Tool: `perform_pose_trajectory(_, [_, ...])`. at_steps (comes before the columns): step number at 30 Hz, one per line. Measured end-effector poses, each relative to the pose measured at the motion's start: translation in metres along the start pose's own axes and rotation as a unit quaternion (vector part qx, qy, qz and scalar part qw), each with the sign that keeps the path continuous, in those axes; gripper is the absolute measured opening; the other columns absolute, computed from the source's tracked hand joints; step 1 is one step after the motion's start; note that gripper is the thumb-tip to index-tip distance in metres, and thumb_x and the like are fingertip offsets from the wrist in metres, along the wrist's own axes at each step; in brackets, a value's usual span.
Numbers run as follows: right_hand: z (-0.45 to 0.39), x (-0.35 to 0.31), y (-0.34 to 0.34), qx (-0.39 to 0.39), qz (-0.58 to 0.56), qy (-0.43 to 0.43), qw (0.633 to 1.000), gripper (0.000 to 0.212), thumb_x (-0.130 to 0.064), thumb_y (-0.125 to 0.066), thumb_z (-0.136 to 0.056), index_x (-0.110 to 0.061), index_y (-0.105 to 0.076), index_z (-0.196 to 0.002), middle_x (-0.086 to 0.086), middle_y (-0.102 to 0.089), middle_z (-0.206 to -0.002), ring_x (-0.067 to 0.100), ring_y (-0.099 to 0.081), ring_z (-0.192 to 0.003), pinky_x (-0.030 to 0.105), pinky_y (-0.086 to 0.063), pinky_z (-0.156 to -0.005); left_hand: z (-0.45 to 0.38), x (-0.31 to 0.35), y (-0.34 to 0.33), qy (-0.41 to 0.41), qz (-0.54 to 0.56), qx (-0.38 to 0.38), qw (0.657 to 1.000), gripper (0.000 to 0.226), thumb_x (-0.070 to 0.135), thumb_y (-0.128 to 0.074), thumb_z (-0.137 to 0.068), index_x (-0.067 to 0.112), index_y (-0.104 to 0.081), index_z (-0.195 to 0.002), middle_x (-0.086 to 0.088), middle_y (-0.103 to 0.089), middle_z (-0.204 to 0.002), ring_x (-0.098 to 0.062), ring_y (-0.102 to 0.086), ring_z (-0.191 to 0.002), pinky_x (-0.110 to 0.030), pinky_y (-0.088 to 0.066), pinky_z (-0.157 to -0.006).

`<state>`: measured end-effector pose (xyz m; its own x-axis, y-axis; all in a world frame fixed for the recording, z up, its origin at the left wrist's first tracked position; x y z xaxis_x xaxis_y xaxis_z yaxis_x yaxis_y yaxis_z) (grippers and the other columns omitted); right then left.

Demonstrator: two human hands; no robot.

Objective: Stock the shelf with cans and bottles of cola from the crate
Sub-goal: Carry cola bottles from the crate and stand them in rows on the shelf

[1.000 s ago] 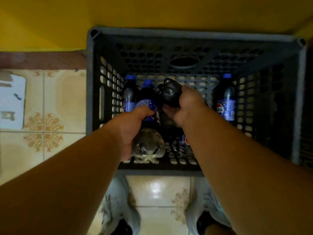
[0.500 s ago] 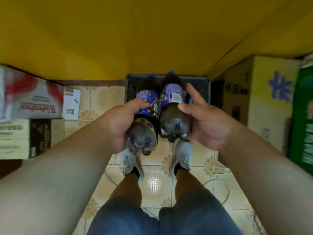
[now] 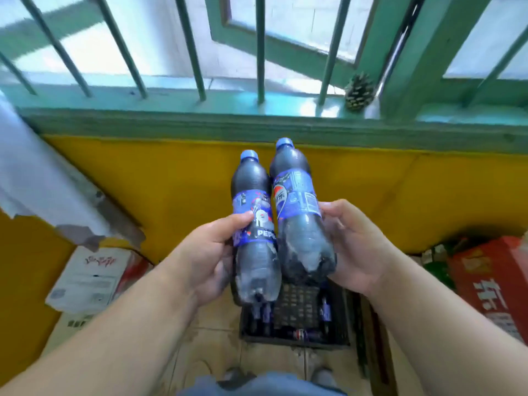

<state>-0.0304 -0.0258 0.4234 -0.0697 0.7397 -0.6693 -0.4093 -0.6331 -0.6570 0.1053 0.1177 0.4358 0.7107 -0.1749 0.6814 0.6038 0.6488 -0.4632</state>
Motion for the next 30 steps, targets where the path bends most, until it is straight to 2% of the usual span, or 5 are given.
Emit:
perform_pose_trajectory(8, [-0.011,-0.018,-0.084,-0.035,-0.025,-0.003,0.999,0.072,-0.041,-0.092,-0.06,-0.003,-0.071,-0.118,0.018,-0.065,-0.123,0.033,-0.065,-0.107,0.045,-0.041,-0.109,0.053,0.062,0.003,-0.03,0.016,-0.059,0.998,0.075,0.041,-0.079,-0.063,0.001,-0.065,-0.124,-0.026,-0.062,-0.128,-0.043,-0.058,-0.117,-0.06,-0.04,-0.108])
perform_pose_trajectory(12, [-0.004,-0.032,-0.098,-0.057,-0.021,-0.004,0.998,0.043,-0.029,-0.081,-0.058,-0.003,-0.08,-0.092,0.02,-0.075,-0.095,0.031,-0.074,-0.075,0.039,-0.062,-0.07,0.065,0.065,-0.002,-0.063,0.039,-0.055,0.996,0.082,0.037,-0.084,-0.068,-0.001,-0.056,-0.135,-0.03,-0.055,-0.137,-0.047,-0.052,-0.126,-0.061,-0.047,-0.1])
perform_pose_trajectory(15, [-0.002,-0.037,-0.102,-0.077,-0.023,-0.014,0.997,0.067,-0.032,-0.088,-0.068,0.002,-0.069,-0.122,0.024,-0.069,-0.119,0.036,-0.072,-0.104,0.049,-0.058,-0.089,0.066,0.059,-0.005,-0.088,0.071,-0.029,0.993,0.072,0.042,-0.078,-0.079,-0.001,-0.058,-0.134,-0.03,-0.056,-0.136,-0.047,-0.052,-0.127,-0.061,-0.041,-0.107])
perform_pose_trajectory(20, [0.004,-0.051,-0.096,-0.068,0.023,-0.04,0.997,0.052,-0.03,-0.079,-0.064,0.002,-0.065,-0.102,0.021,-0.072,-0.084,0.03,-0.072,-0.065,0.036,-0.061,-0.058,0.079,0.047,-0.028,-0.134,0.116,0.025,0.984,0.058,0.048,-0.056,-0.089,-0.004,-0.062,-0.114,-0.025,-0.068,-0.086,-0.033,-0.066,-0.071,-0.038,-0.058,-0.069])
perform_pose_trajectory(30, [0.024,-0.042,-0.079,-0.181,0.15,-0.128,0.963,0.079,-0.038,-0.091,-0.061,-0.004,-0.061,-0.125,0.026,-0.072,-0.109,0.039,-0.072,-0.091,0.055,-0.059,-0.081,0.131,-0.038,-0.08,-0.297,0.149,0.288,0.898,0.047,0.032,-0.07,-0.073,0.006,-0.067,-0.112,-0.021,-0.073,-0.099,-0.032,-0.07,-0.082,-0.046,-0.06,-0.078])
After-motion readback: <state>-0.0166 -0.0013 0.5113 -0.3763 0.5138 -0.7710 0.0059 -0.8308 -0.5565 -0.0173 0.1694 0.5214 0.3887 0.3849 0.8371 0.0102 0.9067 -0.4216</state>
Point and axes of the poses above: each hand's wrist, its own z-axis away from the middle knuckle, its own y-axis out of the back of the hand, x = y × z, the point moved 1 cm from there along -z, towards the middle knuckle
